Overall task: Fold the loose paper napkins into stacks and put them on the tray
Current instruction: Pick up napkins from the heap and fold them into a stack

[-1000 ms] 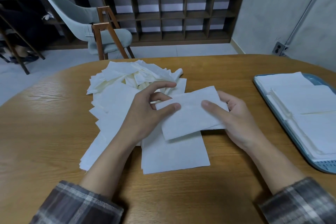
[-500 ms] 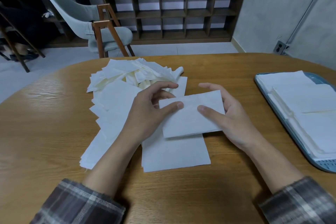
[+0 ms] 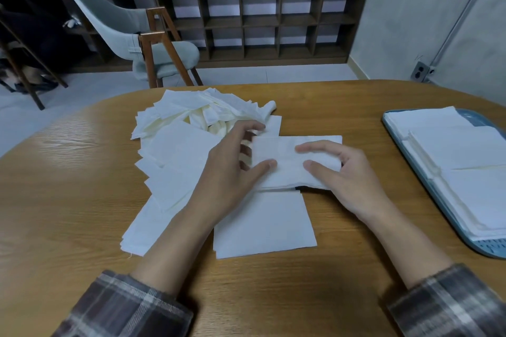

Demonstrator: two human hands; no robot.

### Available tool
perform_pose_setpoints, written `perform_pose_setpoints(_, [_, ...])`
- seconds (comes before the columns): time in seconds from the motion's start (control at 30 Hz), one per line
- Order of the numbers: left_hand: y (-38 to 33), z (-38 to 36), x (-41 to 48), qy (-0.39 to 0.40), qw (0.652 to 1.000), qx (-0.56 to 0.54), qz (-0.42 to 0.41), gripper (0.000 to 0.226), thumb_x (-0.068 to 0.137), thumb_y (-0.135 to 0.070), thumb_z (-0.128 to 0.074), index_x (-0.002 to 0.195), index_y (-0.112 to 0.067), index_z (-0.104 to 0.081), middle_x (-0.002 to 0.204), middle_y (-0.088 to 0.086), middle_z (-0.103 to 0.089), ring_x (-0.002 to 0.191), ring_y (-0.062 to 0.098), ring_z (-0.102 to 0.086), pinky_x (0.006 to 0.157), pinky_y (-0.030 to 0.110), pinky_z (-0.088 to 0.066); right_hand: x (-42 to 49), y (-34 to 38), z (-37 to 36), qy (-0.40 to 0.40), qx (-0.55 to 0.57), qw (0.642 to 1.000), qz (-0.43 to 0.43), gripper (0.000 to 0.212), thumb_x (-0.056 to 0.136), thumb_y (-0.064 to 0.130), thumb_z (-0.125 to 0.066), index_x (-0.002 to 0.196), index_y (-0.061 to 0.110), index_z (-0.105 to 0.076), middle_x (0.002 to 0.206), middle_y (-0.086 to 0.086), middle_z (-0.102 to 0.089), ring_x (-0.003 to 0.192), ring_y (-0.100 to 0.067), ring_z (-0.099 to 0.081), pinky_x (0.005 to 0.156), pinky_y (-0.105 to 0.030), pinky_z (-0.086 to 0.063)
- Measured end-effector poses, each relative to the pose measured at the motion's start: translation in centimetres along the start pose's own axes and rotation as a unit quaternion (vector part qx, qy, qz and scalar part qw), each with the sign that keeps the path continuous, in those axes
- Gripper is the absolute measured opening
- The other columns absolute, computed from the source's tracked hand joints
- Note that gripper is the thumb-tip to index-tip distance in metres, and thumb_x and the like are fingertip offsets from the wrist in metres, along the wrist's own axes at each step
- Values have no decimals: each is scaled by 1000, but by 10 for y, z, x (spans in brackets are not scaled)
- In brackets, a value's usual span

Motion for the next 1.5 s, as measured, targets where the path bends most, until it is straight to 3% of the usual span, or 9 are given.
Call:
perform_pose_setpoints(0.07, [-3,-12,-1,60,994,84,-36,57,84,-38,-87,126,-37,-48,124,-20,-49,101,3,-56,78,13,-47,3,-7,12,-48,-21,999,-7,28,97,1,-69,109,24,-80,110,25,-76,113,19,-59,92,5,-34])
perform_pose_setpoints(0.27, [4,-45,-14,236,965,109,-38,32,78,-45,-91,101,-33,-73,95,-14,-67,88,8,-61,72,21,-47,5,-11,22,-81,-41,996,-4,28,98,3,-68,110,25,-80,116,24,-74,113,22,-56,91,7,-32])
perform_pose_setpoints(0.5, [0,-55,-15,213,973,69,-47,14,84,-31,-88,90,-27,-77,88,-12,-68,82,8,-61,72,21,-48,5,-9,19,-76,-43,996,5,29,97,2,-68,110,25,-80,116,24,-74,112,23,-56,90,6,-32])
perform_pose_setpoints(0.73, [-18,-55,-18,182,978,39,-92,5,93,-31,-80,92,-29,-76,100,-15,-68,96,5,-65,82,20,-49,3,-3,20,-78,-29,996,15,27,99,4,-67,109,25,-80,112,27,-75,116,18,-58,92,4,-34])
perform_pose_setpoints(0.87, [-24,-34,-12,114,990,-51,-67,6,92,-24,-81,91,-23,-76,91,-12,-75,92,10,-70,77,19,-48,2,7,17,-59,15,997,39,15,103,24,-67,108,22,-81,113,21,-77,117,10,-62,93,0,-37])
perform_pose_setpoints(0.97, [-23,-21,-9,58,993,-92,-49,6,90,-23,-84,91,-23,-77,87,-8,-76,80,15,-70,73,29,-51,-1,16,2,12,34,998,56,26,99,38,-65,106,20,-81,112,14,-79,117,1,-66,97,-8,-41])
perform_pose_setpoints(1.07, [-21,-14,-8,26,993,-113,-36,10,87,-21,-86,93,-20,-78,83,-10,-75,79,11,-69,71,16,-47,-6,10,-16,74,51,996,27,18,98,30,-73,103,16,-82,104,4,-81,103,-9,-74,87,-18,-52])
perform_pose_setpoints(1.27, [1,3,1,35,995,-90,34,25,81,-27,-91,101,-33,-78,88,-5,-74,92,7,-69,79,13,-48,-3,-1,-1,11,100,994,-38,16,100,22,-70,106,11,-80,103,-2,-81,98,-22,-77,82,-27,-59])
perform_pose_setpoints(1.5, [7,1,2,34,986,-146,68,21,86,-22,-87,104,-29,-78,87,-4,-78,95,14,-73,89,51,-58,-6,2,-18,74,115,990,-38,35,93,20,-75,126,30,-69,111,1,-77,100,-14,-74,80,-23,-56])
Point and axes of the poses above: each hand's wrist, its own x-axis towards the middle knuckle, its own z-axis out of the back of the hand, y = z × x, the point moved 10 cm from there along x, towards the middle knuckle
